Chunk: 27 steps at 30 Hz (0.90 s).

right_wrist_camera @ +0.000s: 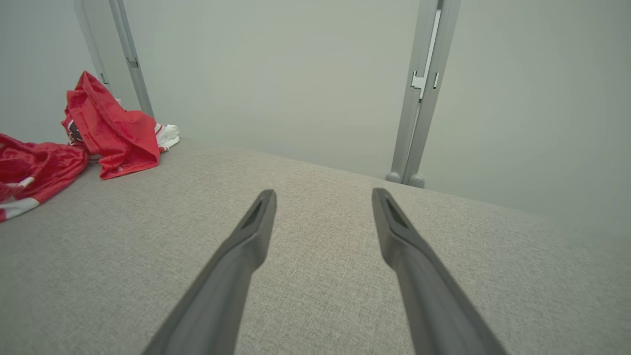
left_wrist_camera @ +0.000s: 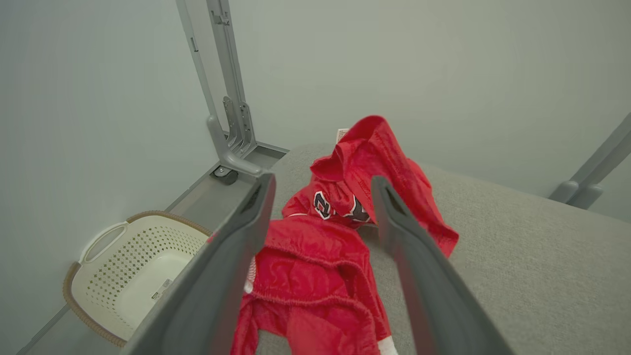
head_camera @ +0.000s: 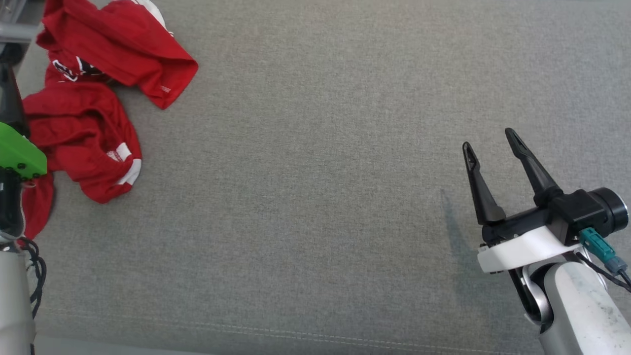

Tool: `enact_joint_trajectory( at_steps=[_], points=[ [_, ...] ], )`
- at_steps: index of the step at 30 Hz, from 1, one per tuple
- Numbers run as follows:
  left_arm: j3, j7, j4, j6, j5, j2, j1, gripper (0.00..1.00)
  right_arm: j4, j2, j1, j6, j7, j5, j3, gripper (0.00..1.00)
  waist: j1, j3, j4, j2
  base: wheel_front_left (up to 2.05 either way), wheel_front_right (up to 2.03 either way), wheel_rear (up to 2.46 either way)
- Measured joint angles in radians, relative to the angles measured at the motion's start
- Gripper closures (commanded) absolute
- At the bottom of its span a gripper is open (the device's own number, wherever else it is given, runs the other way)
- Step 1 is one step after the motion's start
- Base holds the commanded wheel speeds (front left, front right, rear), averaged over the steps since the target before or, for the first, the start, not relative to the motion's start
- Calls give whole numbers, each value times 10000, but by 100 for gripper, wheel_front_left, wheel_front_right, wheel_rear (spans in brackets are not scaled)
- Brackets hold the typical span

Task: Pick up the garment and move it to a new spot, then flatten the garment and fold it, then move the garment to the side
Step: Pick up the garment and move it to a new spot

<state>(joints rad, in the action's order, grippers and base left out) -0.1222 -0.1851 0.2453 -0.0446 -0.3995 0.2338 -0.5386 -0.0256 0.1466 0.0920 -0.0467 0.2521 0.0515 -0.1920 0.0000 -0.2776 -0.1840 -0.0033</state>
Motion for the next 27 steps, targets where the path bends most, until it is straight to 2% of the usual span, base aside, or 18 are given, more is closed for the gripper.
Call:
enact_joint_trajectory(
  at_steps=[6,13,19,27],
  points=[
    [-69,-456,865,-88,82,297,-202,0,-6,140,168,-2,0,-17,153,0,1,-677,372,0,0,0,0],
    [328,-917,1781,61,52,100,-365,0,-8,291,307,13,0,-17,380,0,1,-1261,698,0,0,0,0],
    [667,-1304,2545,176,107,58,-446,0,17,368,498,35,0,-46,426,0,1,-1532,768,0,0,0,0],
    [658,-1498,3269,-15,514,307,-645,0,86,366,580,33,2,-46,389,0,1,-1583,736,0,0,0,0]
  ],
)
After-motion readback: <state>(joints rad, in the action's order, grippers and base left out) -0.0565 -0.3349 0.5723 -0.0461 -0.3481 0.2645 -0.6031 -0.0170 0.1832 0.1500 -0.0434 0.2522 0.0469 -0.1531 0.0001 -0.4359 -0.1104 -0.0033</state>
